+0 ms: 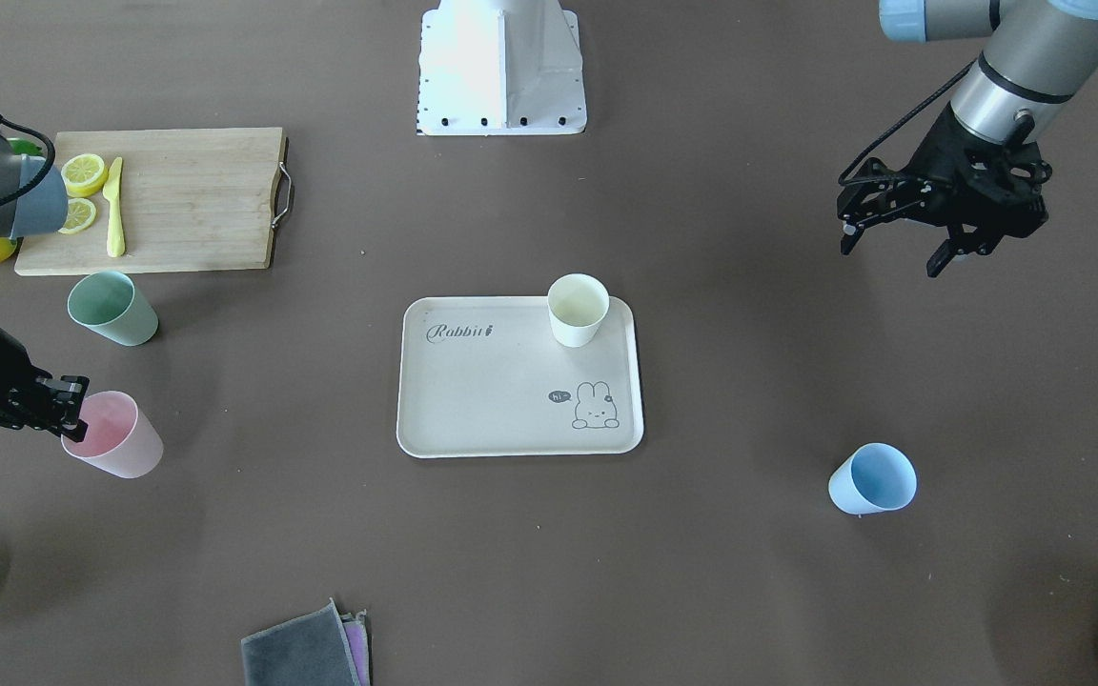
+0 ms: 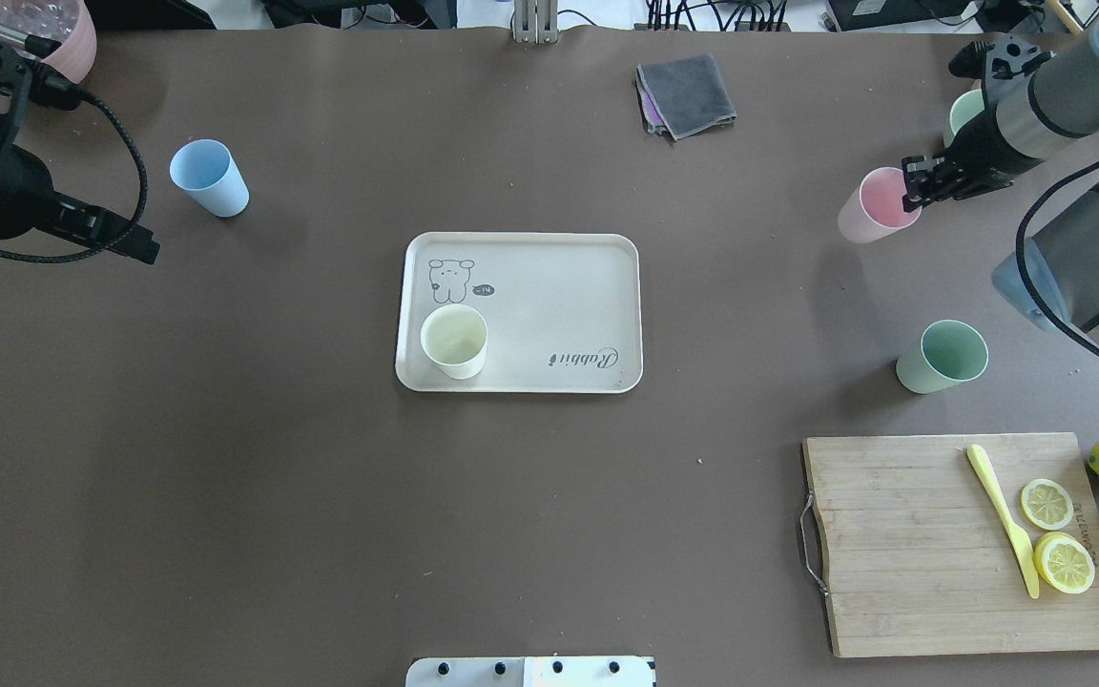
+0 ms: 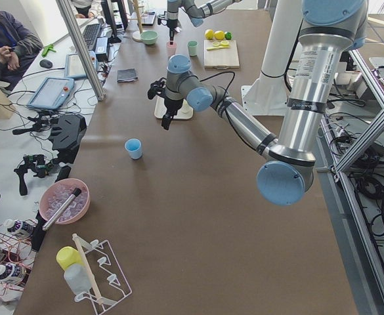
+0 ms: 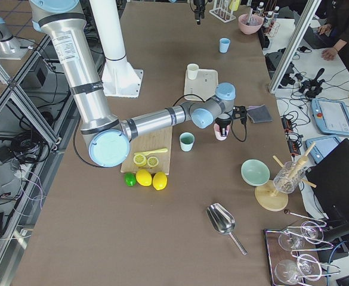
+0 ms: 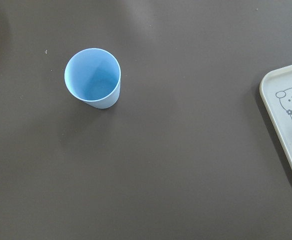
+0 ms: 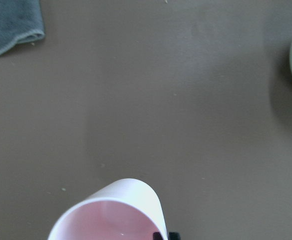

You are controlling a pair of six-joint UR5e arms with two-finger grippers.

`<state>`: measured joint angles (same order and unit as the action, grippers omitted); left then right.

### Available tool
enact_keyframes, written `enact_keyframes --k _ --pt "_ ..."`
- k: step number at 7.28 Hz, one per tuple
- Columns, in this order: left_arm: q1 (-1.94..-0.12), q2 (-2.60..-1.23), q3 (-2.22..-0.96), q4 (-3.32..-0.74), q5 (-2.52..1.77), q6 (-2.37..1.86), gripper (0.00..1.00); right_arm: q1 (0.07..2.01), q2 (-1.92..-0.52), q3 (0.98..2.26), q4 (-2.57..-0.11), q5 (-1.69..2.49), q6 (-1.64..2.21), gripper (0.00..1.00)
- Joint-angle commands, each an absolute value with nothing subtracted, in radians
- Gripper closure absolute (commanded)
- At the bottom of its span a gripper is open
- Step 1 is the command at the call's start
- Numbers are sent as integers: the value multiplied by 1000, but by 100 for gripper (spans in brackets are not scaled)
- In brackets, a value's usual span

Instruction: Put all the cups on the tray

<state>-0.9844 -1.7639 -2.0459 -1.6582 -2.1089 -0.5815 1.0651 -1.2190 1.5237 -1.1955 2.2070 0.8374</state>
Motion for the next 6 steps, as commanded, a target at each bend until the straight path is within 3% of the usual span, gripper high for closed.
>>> enact_keyframes --k 1,3,6 --pt "-982 -1766 -2043 -1658 -2106 -583 2 979 -1073 1525 -1285 2182 1094 100" --pt "-982 -1766 -2043 -1658 -2105 -584 2 855 -910 1516 -1480 2071 1258 100" --pt "-980 -1776 -2034 -1658 -2105 -584 2 695 -766 1412 -1485 1970 1452 100"
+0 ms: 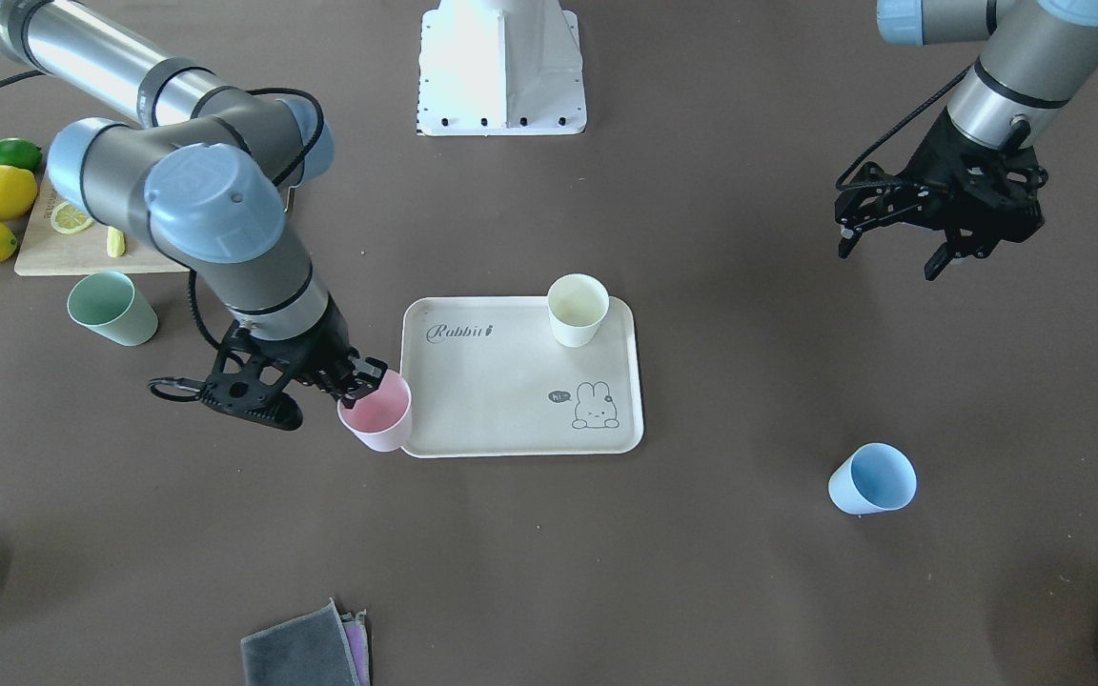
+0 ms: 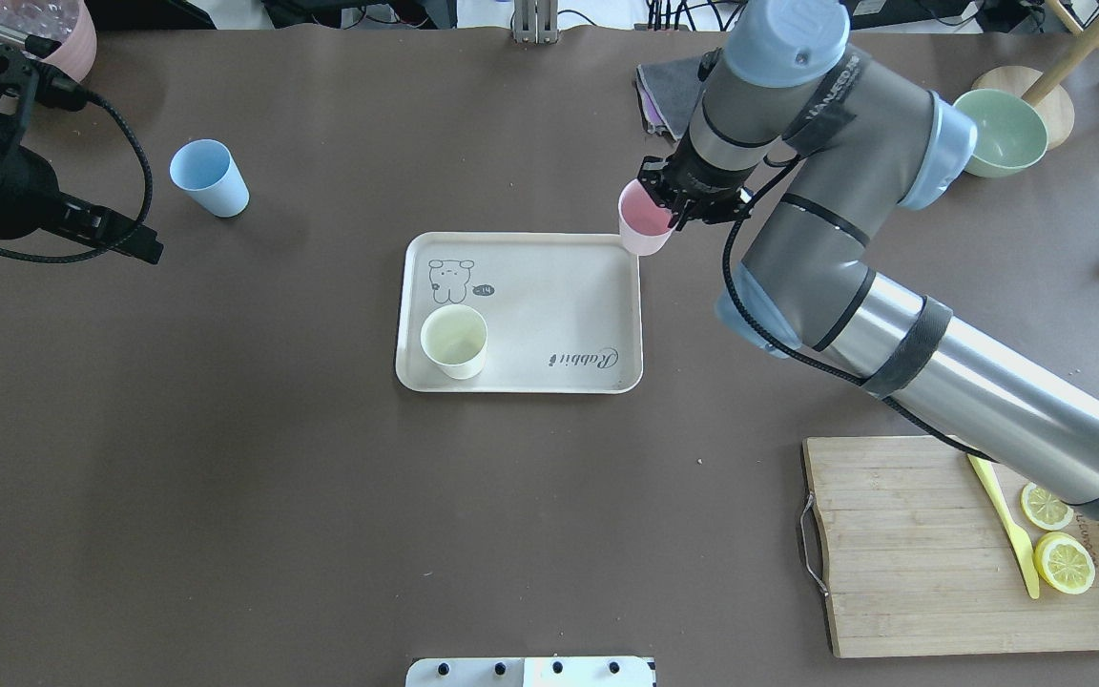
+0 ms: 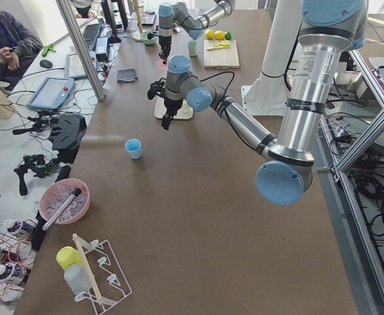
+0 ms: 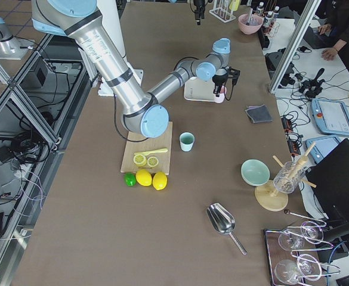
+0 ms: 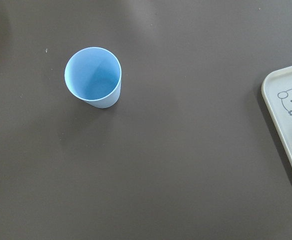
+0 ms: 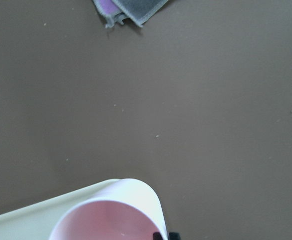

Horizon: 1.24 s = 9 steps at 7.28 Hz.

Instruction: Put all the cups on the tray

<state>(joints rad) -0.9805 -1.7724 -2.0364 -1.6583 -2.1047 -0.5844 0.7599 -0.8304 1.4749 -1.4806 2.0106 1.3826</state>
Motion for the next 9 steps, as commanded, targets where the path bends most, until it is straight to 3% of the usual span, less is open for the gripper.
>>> enact_keyframes --k 1,2,3,6,7,9 --pt "-979 -1776 -2034 -1658 -2105 -584 2 686 -750 1384 -1476 1962 1459 100" --pt "-979 -1778 -2034 -1658 -2105 -586 2 686 -750 1384 -1476 1962 1456 96" --pt "-977 -1778 -2034 -1658 -2105 -586 2 667 -750 1376 -1476 1942 1445 2" --pt "-988 -1787 -2010 -1658 -2114 -569 2 771 -750 1457 -1532 2016 1377 0" --pt "-1026 -1836 -1944 -1655 -2115 -568 2 826 -771 1544 -1631 2058 1280 0" --pt "-1095 -1980 -1730 -1660 -2117 -532 2 958 -945 1760 -1730 2141 1040 0"
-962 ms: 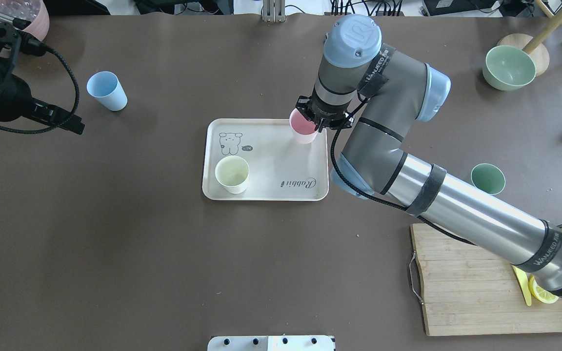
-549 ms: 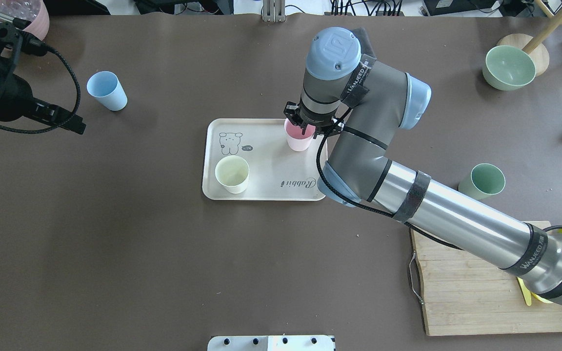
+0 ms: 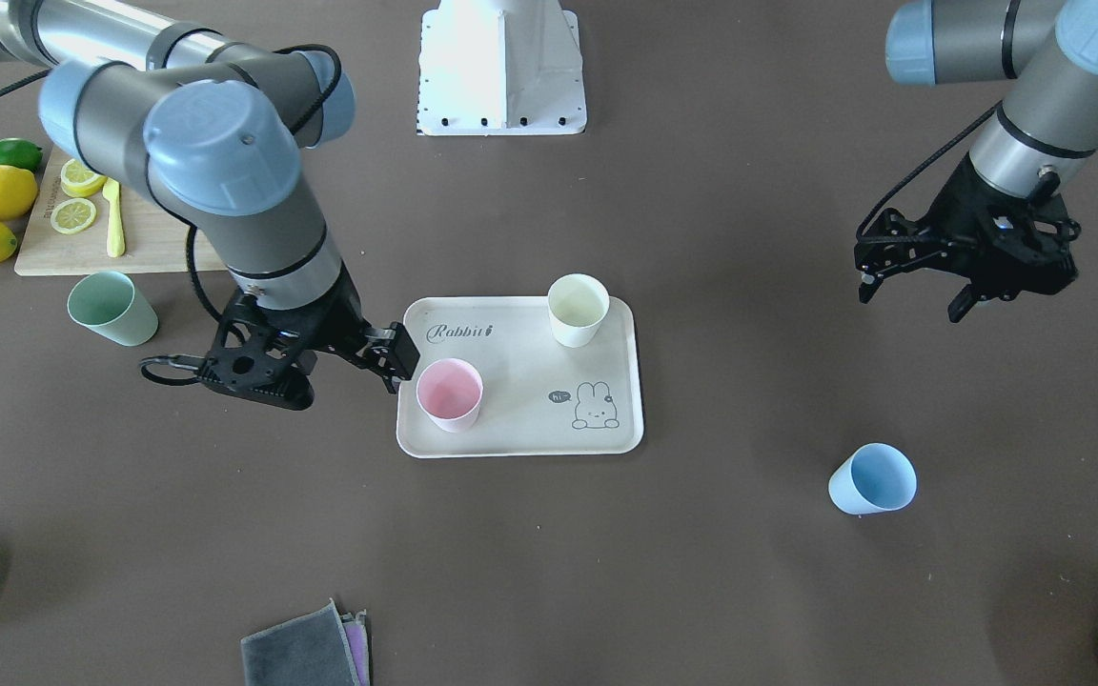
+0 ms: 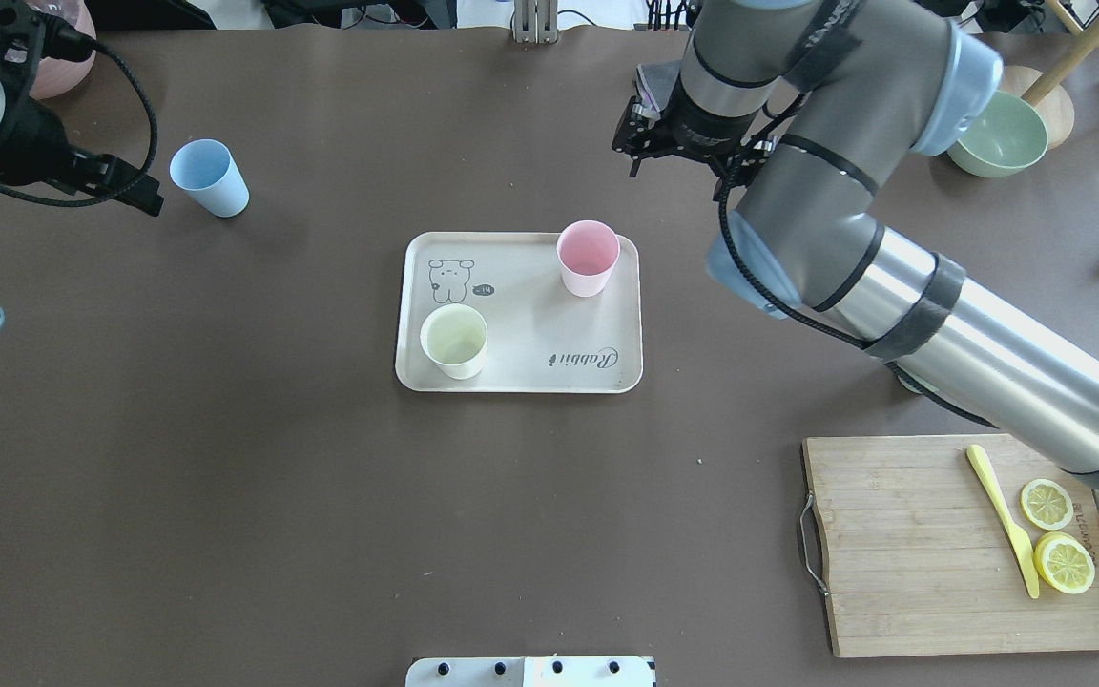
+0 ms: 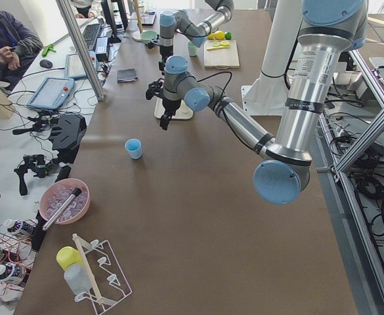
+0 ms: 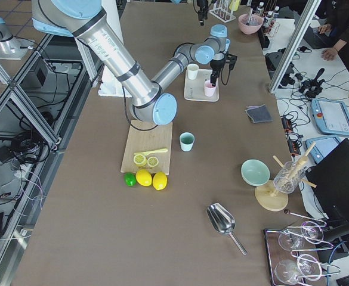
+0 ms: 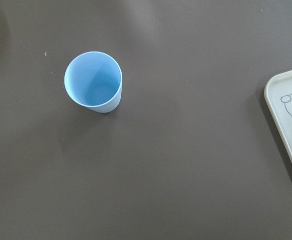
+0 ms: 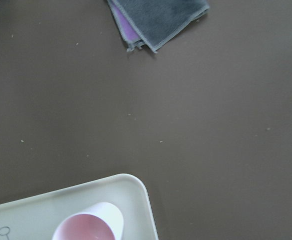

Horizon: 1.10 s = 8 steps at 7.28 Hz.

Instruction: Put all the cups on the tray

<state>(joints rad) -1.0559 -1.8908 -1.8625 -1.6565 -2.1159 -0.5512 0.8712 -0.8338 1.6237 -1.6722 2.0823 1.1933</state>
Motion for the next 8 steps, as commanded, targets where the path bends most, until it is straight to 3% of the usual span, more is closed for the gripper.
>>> enact_keyframes --k 1,4,8 --pt "-1097 -2034 -1636 -1667 -2117 -534 2 1032 -1053 1845 -1730 2185 931 0" --pt "-1097 -2126 -1273 -1952 -2117 -543 2 1198 -1329 2030 -1729 2270 625 0" --pt "-1063 -2129 -1189 -2036 -2112 -537 2 1238 -1397 2059 -1726 2290 538 0"
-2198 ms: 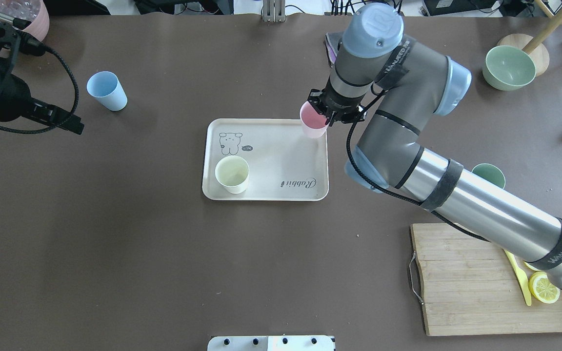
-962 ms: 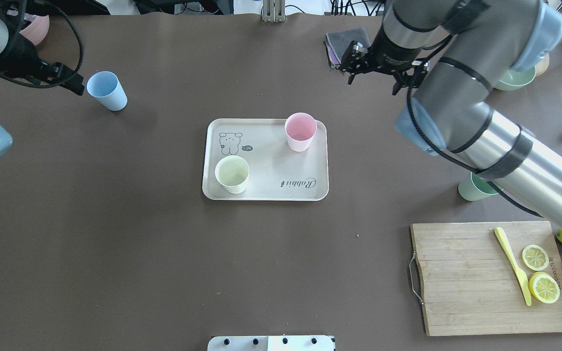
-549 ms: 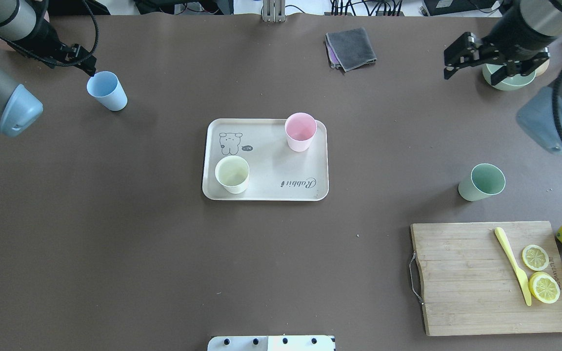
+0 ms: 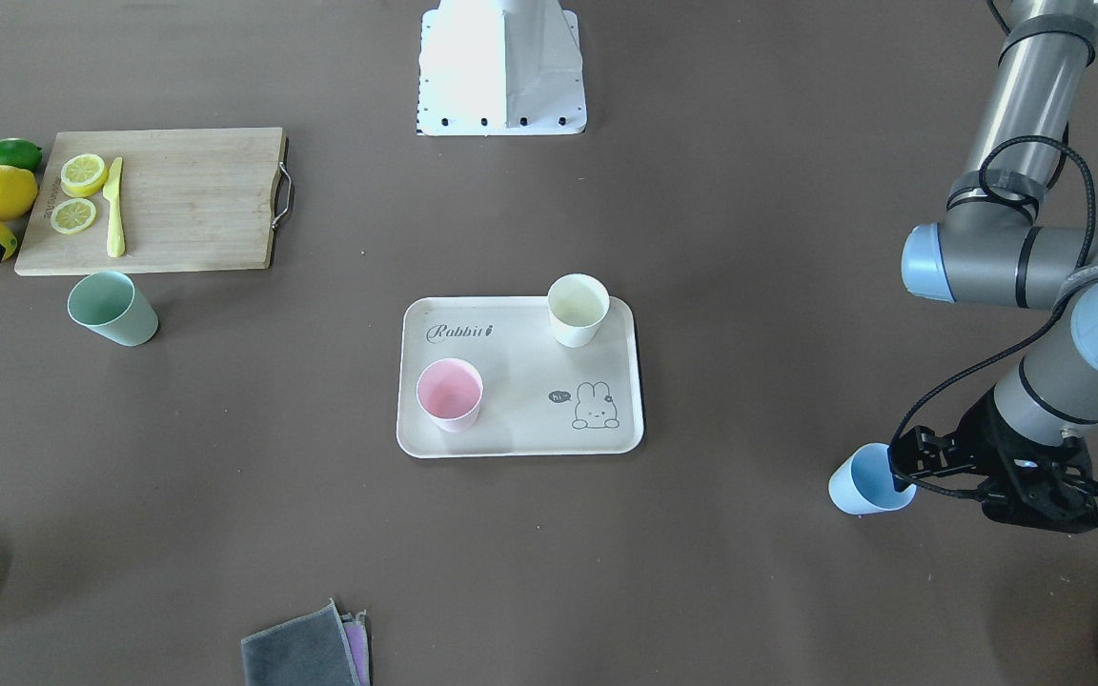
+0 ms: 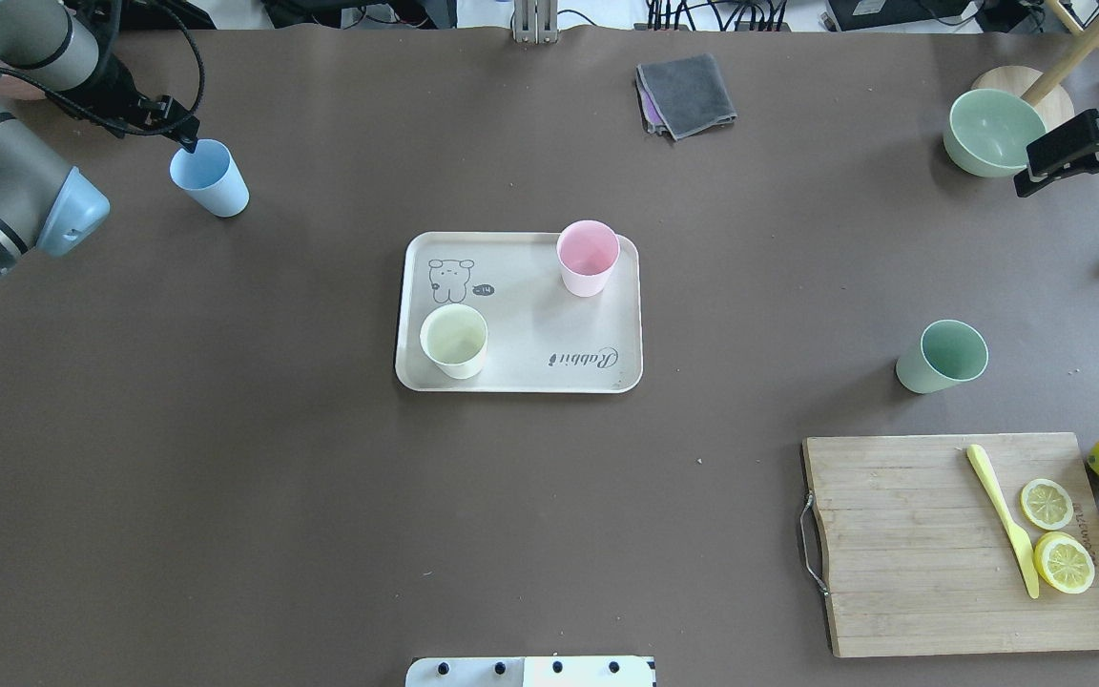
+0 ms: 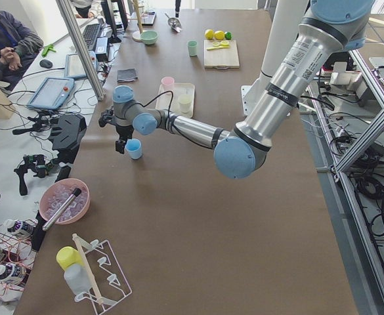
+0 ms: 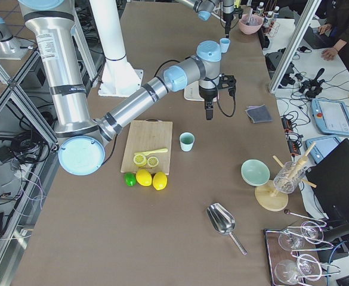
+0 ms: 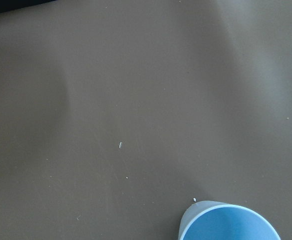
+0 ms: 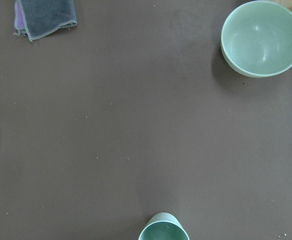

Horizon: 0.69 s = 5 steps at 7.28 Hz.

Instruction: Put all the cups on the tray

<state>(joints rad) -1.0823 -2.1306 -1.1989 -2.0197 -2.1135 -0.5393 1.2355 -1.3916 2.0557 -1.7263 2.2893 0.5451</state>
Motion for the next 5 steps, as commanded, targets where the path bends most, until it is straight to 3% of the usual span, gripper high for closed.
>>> enact_keyframes --k 1,2,3,4,5 --pt "-1046 -2122 -1187 -2060 -2106 -537 2 1238 -1405 2057 -1723 2286 538 0" --pt "-1037 -2117 -1183 -2071 -2102 -538 5 1238 -1405 2056 -1723 2284 538 0" --pt "-1037 -2117 -1178 -2069 -2102 -537 75 1238 -1405 2056 -1721 2283 538 0" --pt "-1035 -2121 -1172 -2069 -2102 -534 100 1238 -1407 2057 -1721 2281 538 0" --pt "-1035 -2123 -1172 -2071 -2102 -531 100 1238 -1407 2057 -1721 2281 538 0"
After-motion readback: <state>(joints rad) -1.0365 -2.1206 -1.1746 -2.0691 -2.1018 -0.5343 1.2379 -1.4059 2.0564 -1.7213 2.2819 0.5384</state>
